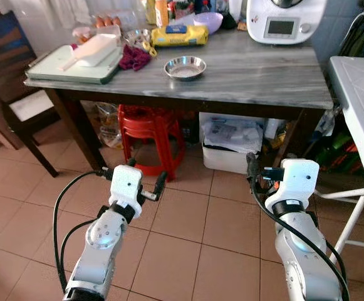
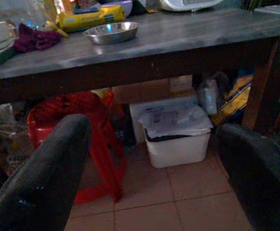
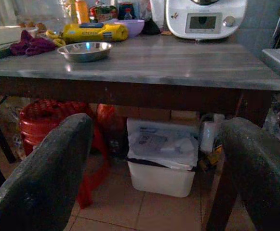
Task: Setting the table
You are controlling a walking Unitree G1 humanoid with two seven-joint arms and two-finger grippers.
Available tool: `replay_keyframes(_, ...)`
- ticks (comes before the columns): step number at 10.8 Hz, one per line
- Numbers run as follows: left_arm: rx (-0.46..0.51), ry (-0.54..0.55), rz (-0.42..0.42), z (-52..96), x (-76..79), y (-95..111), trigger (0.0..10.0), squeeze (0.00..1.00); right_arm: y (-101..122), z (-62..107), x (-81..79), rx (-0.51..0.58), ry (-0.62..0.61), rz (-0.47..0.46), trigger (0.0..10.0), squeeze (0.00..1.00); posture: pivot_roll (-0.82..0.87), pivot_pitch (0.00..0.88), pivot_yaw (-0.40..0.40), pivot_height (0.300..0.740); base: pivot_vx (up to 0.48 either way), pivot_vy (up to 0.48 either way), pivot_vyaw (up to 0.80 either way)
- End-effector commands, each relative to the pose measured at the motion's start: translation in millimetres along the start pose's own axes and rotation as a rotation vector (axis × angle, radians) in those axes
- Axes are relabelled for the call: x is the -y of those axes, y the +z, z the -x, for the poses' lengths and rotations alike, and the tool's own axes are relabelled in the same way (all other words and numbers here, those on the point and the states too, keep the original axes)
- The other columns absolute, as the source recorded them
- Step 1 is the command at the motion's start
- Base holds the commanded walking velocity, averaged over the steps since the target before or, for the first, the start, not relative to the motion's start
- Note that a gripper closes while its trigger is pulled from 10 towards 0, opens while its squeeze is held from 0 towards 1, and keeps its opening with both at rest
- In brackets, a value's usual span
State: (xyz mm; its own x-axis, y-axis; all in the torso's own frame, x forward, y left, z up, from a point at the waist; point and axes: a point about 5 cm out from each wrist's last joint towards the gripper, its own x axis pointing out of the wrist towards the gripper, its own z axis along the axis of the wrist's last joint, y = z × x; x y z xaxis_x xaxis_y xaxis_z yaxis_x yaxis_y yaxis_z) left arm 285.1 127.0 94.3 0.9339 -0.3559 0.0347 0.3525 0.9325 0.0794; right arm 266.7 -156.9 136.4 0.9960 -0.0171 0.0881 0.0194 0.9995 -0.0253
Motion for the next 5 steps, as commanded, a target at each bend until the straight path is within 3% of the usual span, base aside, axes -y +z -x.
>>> replay_keyframes(1, 0.011, 0.0, -0.016, 0.6, -3.6, 3.3, 10.0, 0.0, 0.9, -0.7, -0.5, 0.005, -0.002, -0.001, 10.0, 0.0, -0.07, 0.077, 0.095, 0.74, 0.0, 0.0, -0.51)
replay_keyframes(4, 0.011, -0.021, -0.005, 3.1, -0.9, 2.6, 10.0, 0.0, 0.7, 0.1, -0.1, 0.004, -0.004, -0.004, 10.0, 0.0, -0.07, 0.082, 0.097, 0.74, 0.0, 0.0, -0.77)
replay_keyframes(5, 0.01, -0.024, -0.008, 3.4, -0.4, 2.5, 10.0, 0.0, 0.8, 0.2, -0.7, 0.005, -0.001, 0.0, 10.0, 0.0, -0.07, 0.088, 0.099, 0.74, 0.0, 0.0, 0.0)
